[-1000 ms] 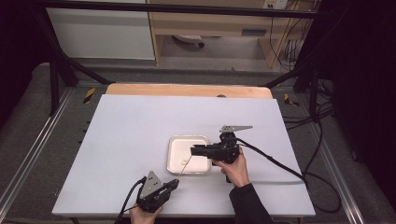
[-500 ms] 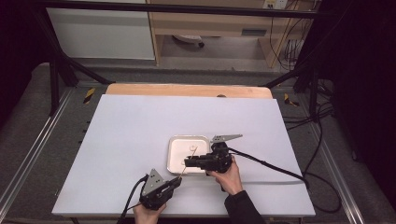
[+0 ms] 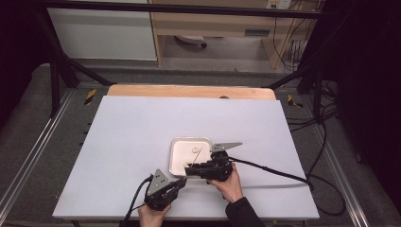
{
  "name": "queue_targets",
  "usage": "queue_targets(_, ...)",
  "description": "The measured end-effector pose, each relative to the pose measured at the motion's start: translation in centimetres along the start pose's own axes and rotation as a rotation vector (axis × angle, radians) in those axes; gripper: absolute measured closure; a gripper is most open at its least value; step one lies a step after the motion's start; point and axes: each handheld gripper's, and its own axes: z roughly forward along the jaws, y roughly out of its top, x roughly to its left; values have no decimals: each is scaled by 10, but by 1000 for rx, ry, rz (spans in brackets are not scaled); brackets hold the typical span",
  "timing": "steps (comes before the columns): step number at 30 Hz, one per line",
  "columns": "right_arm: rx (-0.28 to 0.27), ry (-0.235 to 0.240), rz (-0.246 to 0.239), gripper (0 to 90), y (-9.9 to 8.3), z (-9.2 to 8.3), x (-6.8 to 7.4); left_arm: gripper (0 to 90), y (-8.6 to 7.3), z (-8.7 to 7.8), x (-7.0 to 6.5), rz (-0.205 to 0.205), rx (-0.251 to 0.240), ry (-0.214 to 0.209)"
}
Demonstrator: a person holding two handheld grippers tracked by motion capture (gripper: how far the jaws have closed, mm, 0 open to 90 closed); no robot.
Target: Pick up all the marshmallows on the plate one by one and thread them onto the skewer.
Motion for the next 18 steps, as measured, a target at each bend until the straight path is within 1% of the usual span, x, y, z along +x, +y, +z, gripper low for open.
queue_targets(1, -3, -3, -5, 693, 1, -1, 0, 881, 0, 0, 0, 2, -1, 1)
queue_targets(2, -17, -17, -24, 635, 3, -4, 1, 880, 0, -1, 0, 1, -2, 2)
queue_targets(4, -19, -25, -29, 618, 4, -7, 2, 881, 0, -2, 1, -4, -5, 5)
queue_targets(7, -28, -56, -65, 560, 7, -14, 5, 881, -1, -6, 4, -11, -10, 10)
queue_targets(9, -31, -74, -85, 504, 9, -18, 6, 880, -2, -8, 5, -14, -13, 14)
queue_targets(11, -35, -96, -108, 458, 11, -23, 8, 880, -3, -10, 6, -14, -14, 19)
queue_targets(14, -37, -134, -130, 380, 13, -29, 9, 880, -3, -14, 8, -18, -17, 25)
queue_targets(18, -34, -186, -164, 259, 14, -35, 9, 880, -5, -18, 12, -21, -19, 33)
